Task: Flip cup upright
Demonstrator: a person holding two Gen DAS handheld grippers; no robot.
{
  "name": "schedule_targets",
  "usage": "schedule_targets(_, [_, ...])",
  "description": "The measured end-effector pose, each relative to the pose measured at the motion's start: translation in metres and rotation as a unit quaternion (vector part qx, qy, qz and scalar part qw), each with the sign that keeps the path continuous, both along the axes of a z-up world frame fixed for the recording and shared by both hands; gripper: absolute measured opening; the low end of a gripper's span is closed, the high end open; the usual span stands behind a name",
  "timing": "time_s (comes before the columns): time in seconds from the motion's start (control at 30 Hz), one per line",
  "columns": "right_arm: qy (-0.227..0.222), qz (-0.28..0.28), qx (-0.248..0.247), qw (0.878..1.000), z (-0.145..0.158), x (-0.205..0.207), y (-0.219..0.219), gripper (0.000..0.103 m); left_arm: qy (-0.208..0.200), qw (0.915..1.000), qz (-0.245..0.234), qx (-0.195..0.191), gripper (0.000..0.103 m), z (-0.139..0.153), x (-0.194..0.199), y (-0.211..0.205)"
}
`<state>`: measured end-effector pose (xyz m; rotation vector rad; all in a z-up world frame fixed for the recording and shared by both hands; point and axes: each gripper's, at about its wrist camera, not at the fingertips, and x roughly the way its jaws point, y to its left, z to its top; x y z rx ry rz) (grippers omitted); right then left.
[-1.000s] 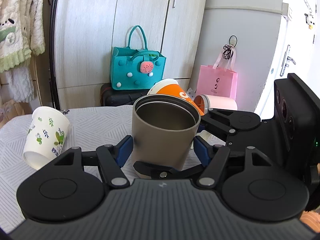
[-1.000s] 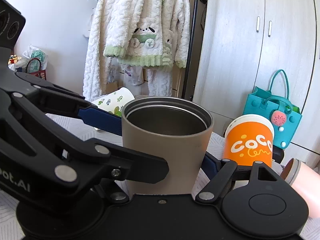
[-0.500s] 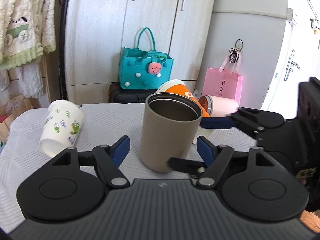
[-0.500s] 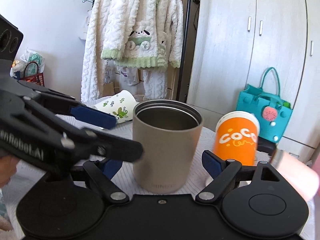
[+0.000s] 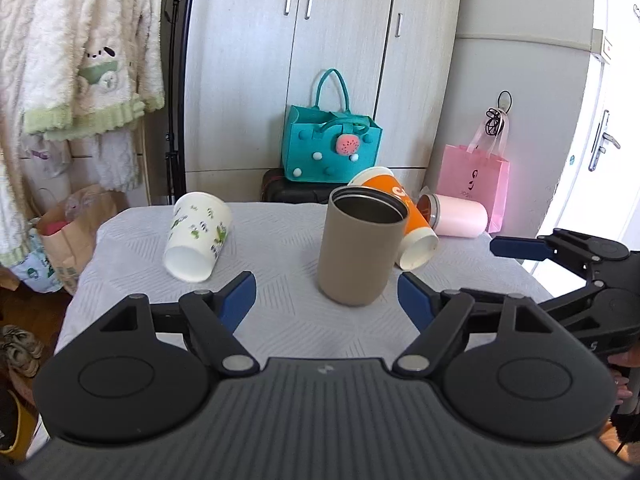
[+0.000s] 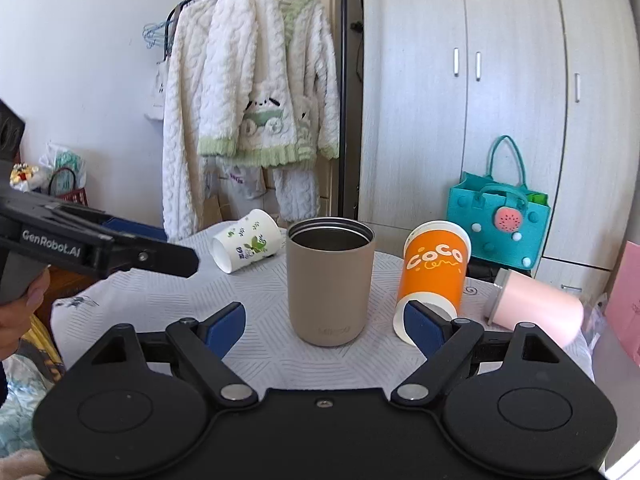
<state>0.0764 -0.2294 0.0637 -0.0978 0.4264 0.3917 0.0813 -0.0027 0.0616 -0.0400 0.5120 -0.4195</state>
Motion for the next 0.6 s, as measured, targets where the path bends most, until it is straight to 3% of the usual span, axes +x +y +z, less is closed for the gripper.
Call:
schedule_targets(0.17, [-0.007, -0.019, 0.015, 1.0, 0.006, -0.024, -0.002, 0.089, -0.005, 1.0, 0.0, 0.003, 0.082, 0.008, -0.027, 0.003])
schedule_targets(0.33, [-0.003, -0.05, 0.017, 0.999, 0.007, -0.041, -0.001, 0.1, -0.015, 0.9999, 0.002, 0.002, 0.091, 0.01, -0.048, 0.004])
schedule_targets(0.43, [0.006, -0.09, 0.011, 0.996, 0.004, -0.046, -0.001, 0.103, -0.015, 0.9997, 0.016, 0.004, 0.103, 0.007, -0.058, 0.004])
schedule_targets(0.6, [0.023, -0.13, 0.01, 0.991, 0.0, -0.055, -0.004, 0.103, -0.007, 0.9989, 0.045, 0.013, 0.103, -0.002, -0.068, 0.006])
